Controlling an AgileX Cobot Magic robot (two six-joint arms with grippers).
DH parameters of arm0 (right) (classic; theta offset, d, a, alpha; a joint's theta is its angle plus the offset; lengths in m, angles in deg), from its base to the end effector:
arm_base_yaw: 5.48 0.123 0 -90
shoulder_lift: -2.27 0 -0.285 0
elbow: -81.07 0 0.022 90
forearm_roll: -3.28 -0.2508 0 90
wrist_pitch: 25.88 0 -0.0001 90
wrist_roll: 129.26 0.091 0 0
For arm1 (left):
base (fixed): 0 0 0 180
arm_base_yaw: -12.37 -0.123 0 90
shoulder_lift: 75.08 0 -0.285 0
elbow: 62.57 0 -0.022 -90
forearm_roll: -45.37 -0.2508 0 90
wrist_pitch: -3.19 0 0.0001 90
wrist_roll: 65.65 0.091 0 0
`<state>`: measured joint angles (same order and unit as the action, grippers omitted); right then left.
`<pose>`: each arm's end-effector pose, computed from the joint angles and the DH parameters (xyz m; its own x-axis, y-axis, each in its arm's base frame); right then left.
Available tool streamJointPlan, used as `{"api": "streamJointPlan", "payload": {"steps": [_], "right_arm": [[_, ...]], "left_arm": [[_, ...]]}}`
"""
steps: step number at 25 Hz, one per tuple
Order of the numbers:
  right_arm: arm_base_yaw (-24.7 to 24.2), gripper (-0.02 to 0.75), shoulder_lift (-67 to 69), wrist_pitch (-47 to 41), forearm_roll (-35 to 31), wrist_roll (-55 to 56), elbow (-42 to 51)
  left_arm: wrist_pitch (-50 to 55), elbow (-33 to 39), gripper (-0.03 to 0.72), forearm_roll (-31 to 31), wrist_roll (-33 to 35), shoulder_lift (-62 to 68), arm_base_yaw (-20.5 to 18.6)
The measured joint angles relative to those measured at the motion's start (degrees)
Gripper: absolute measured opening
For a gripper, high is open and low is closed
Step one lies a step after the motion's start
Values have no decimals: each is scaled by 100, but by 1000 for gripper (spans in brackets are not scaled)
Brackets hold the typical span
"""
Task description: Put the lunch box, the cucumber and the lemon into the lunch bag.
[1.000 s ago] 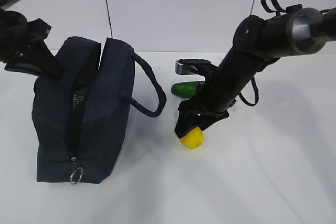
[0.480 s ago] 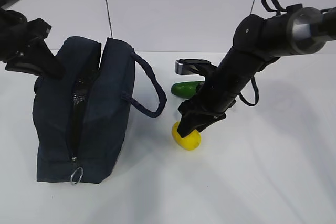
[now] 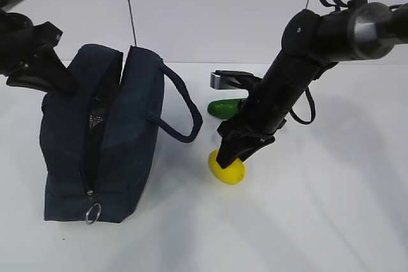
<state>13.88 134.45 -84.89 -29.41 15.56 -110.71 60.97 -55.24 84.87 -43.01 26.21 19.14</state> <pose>0.3879 0.1810 0.1459 -0.8024 -0.5550 -0.2193 -0.5915 0.6911 0.4153 0.3194 -0.0873 0.2715 -0.9347 0.0949 -0.3426 0.2699 0.8166 -0.5102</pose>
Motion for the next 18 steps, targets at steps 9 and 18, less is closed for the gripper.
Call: {"api": "streamJointPlan", "payload": {"steps": [9, 18], "right_arm": [[0, 359, 0, -865, 757, 815, -732], [0, 358, 17, -1054, 1015, 1464, -1522]], "left_arm": [[-44, 0, 8, 0, 0, 0, 0], [-489, 8, 8, 0, 0, 0, 0]]}}
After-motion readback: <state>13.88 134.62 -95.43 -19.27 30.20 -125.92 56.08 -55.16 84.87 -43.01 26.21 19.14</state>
